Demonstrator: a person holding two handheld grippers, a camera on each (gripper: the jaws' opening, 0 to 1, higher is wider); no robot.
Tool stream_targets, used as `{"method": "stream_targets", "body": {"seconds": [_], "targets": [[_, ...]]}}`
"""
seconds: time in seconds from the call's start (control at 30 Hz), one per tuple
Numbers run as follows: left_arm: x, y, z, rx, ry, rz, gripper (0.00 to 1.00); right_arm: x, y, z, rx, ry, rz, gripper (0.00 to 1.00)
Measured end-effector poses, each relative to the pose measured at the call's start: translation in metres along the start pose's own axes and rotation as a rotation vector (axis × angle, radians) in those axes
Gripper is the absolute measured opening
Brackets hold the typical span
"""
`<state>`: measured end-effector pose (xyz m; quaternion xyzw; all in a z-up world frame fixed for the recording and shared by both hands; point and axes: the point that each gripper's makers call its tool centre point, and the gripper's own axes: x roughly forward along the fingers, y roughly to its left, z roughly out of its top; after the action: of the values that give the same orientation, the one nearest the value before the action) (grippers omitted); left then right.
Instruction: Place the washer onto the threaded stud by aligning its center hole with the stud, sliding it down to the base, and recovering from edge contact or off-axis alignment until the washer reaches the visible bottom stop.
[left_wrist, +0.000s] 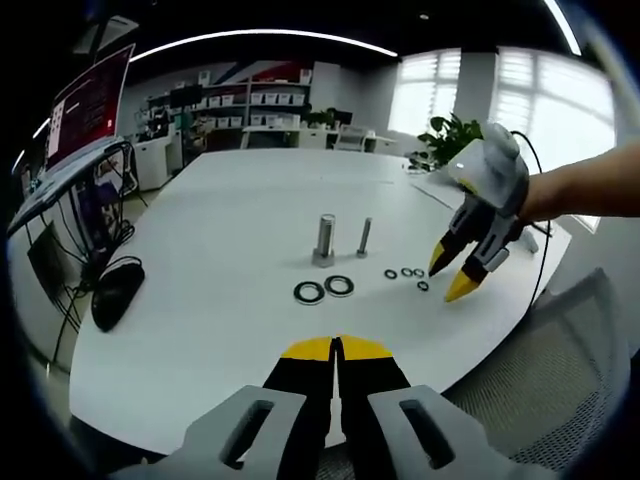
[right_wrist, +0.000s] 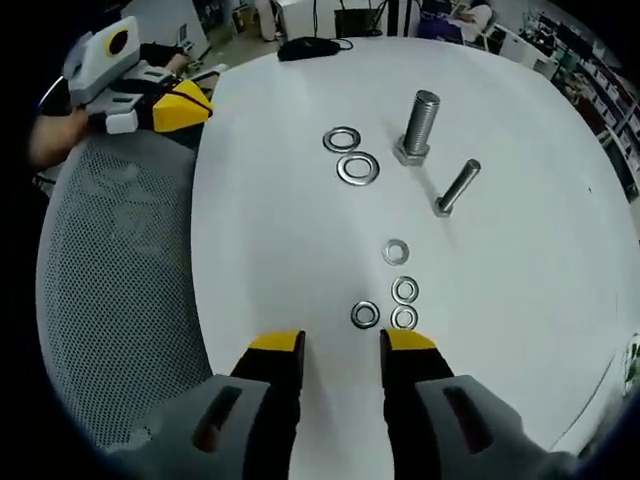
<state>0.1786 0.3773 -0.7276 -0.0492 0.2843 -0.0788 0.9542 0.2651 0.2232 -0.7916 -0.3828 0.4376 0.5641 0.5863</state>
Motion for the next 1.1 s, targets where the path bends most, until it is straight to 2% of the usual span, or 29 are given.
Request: {"method": "stream_targets", "body": {"seconds": [0.23, 0.37, 0.4, 0.6, 0.83, 1.1], "targets": [[0.0, -0.001, 0.001, 0.0, -0.007, -0.001, 0.0, 0.005, -0.004, 0.001, -0.038, 0.029, -0.005, 0.31], [-0.001, -0.001, 0.002, 0.0, -0.011, -0.002, 0.0, 0.009, -0.002, -0.002, -0.08, 0.063, -0.002, 0.3], [-0.001, -0.001, 0.002, 0.0, -0.012, -0.003, 0.0, 0.008, -0.005, 0.0, -0.103, 0.057, -0.019, 0.28], [0.0, -0.001, 0.003, -0.002, -0.019, -0.005, 0.0, 0.008, -0.008, 0.004, -0.081, 0.066, -0.015, 0.27], [0.0, -0.001, 0.004, -0.01, -0.025, -0.003, 0.0, 0.01, -0.009, 0.005, -0.134, 0.106, -0.01, 0.27], [0.0, -0.006, 0.002, -0.011, -0.015, -0.025, 0.0, 0.009, -0.011, 0.005, -0.117, 0.11, -0.014, 0.24]]}}
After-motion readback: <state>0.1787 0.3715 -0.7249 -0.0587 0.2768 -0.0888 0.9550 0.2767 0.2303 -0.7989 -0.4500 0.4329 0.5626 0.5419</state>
